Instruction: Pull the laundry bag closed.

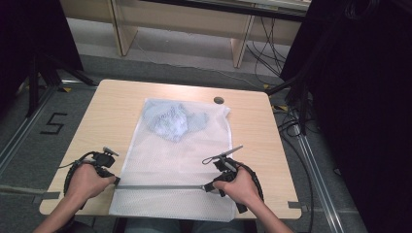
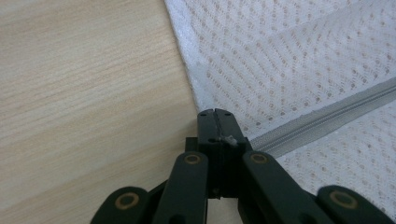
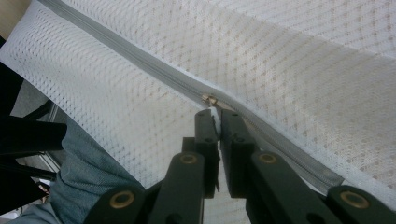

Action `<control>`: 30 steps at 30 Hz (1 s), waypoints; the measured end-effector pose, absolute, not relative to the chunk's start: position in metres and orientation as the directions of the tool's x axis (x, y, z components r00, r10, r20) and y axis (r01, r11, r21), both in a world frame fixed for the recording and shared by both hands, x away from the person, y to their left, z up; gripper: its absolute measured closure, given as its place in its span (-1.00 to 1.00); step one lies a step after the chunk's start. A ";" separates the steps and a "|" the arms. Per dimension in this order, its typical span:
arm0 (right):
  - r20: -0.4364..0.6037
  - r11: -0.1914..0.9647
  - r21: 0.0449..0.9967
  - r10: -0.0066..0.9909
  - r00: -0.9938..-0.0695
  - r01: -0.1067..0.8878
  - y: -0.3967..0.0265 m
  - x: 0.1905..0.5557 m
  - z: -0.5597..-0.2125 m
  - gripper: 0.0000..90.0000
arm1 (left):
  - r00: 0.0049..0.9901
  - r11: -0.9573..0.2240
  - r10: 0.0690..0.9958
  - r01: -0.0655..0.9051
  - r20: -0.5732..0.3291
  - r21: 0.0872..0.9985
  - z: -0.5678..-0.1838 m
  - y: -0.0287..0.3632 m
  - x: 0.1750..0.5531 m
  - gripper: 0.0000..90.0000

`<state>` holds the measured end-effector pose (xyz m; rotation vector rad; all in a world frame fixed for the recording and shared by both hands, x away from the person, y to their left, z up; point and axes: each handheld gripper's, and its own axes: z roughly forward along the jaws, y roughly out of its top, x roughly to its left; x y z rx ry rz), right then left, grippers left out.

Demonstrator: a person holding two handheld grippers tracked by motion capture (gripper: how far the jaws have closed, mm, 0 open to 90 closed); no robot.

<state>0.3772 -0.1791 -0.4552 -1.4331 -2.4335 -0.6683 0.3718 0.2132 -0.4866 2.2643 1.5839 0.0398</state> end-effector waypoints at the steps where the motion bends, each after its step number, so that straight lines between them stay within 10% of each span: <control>1: 0.430 0.403 0.255 0.767 -0.477 0.879 -0.179 0.377 -0.455 0.93 | 0.372 -0.304 0.909 0.900 -0.187 0.314 -0.486 0.214 0.372 1.00; 30: 0.427 0.388 0.261 0.775 -0.467 0.884 -0.197 0.376 -0.453 0.93 | 0.362 -0.292 0.913 0.901 -0.187 0.320 -0.487 0.213 0.372 1.00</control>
